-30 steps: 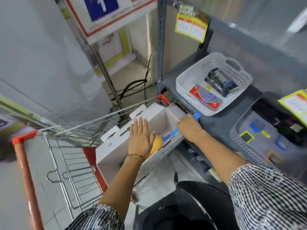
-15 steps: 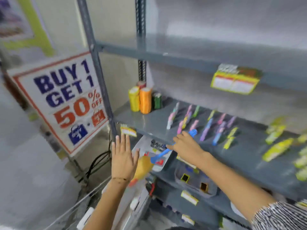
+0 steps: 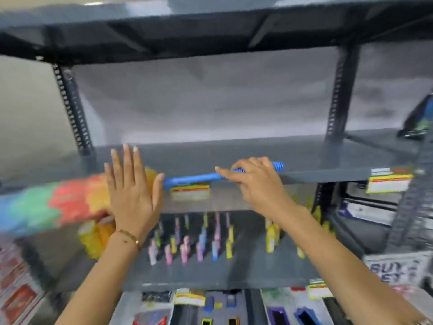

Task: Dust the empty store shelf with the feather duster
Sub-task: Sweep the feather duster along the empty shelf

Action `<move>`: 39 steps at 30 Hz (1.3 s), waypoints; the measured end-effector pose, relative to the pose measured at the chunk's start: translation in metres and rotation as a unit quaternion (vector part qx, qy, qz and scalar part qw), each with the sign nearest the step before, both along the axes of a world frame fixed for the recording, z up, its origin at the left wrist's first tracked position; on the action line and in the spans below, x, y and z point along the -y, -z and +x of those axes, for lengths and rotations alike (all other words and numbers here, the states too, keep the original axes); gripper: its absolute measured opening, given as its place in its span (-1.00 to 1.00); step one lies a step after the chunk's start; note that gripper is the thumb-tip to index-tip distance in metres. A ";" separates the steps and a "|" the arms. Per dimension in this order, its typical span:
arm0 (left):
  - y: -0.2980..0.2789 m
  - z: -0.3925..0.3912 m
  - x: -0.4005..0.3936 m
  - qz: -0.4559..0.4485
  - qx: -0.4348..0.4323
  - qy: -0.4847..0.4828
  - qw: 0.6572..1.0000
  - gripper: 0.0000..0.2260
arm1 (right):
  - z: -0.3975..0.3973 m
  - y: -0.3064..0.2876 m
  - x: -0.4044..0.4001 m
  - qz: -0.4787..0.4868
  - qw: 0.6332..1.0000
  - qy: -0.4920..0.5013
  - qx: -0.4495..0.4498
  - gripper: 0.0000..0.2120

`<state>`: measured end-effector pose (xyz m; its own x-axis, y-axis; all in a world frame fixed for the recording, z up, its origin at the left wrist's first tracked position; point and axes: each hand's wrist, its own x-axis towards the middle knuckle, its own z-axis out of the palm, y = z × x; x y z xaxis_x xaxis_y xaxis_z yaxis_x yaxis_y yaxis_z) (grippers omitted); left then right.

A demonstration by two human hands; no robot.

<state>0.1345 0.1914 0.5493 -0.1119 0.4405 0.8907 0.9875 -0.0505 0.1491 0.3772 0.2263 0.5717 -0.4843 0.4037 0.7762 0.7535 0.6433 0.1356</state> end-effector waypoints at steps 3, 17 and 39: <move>-0.036 0.044 -0.031 0.026 0.007 0.061 0.998 -0.43 | 0.052 -0.017 0.005 -0.035 0.994 0.077 -0.068 -0.52; -0.006 0.199 -0.130 -0.165 -0.013 0.210 0.964 -0.37 | 0.256 -0.018 0.060 -0.158 0.832 0.478 -0.234 -0.66; 0.020 0.197 -0.146 -0.214 -0.051 0.202 0.954 -0.51 | 0.276 -0.004 0.061 -0.298 0.776 0.525 -0.184 -0.75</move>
